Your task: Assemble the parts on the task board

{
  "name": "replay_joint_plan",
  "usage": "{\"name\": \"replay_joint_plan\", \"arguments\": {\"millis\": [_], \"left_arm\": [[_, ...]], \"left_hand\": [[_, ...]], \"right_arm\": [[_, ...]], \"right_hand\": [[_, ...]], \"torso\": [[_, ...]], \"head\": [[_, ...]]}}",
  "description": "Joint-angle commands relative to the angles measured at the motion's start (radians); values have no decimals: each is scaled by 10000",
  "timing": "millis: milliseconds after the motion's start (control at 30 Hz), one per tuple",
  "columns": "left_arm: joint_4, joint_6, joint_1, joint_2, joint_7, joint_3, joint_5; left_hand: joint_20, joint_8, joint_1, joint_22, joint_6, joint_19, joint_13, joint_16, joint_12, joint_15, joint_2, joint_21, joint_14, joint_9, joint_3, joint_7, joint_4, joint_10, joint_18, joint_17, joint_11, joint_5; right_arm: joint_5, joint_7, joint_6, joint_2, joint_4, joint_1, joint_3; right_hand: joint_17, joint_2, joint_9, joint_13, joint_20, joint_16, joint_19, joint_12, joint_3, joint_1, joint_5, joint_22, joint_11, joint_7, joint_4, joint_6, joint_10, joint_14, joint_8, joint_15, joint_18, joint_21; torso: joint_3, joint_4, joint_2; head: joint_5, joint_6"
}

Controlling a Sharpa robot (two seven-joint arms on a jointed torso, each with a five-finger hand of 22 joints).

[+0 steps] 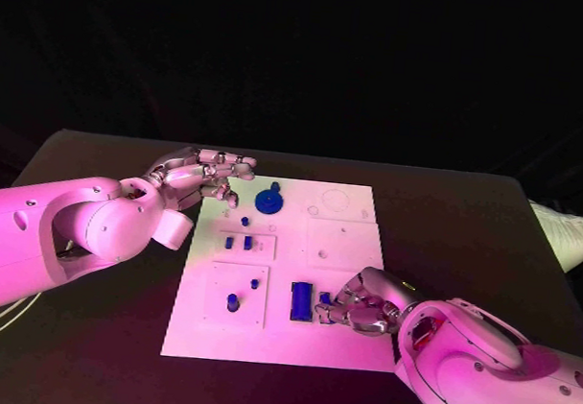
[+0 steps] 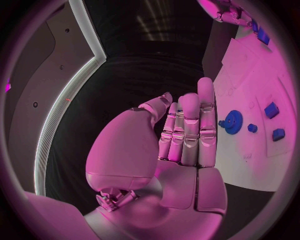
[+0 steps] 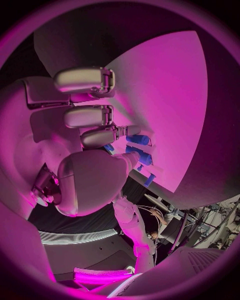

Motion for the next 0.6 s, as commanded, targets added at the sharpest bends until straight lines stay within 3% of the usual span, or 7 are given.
{"name": "replay_joint_plan", "arguments": {"millis": [33,600], "left_arm": [[15,191,3,-7,69,6,-26],[0,199,3,-19,70,5,-26]], "left_hand": [[67,31,20,-12,-85,3,15,60,37,-3,114,-35,-98,2,-33,-7,-4,-70,183,-13,-9,-26],[67,31,20,-12,-85,3,15,60,37,-3,114,-35,-98,2,-33,-7,-4,-70,183,-13,-9,-26]], "right_arm": [[-295,128,-10,-64,117,-6,-2],[-488,204,157,-339,235,-6,17]], "right_hand": [[1851,71,16,1301,-57,29,297,44,-85,-44,-22,1386,-39,4,-2,86,118,893,15,-53,-139,18],[1848,218,53,1310,-83,26,302,50,-318,183,243,1393,-64,-19,-83,100,128,893,26,-77,-140,19]], "torso": [[5,-4,4],[4,0,1]], "head": [[12,6],[4,27]]}}
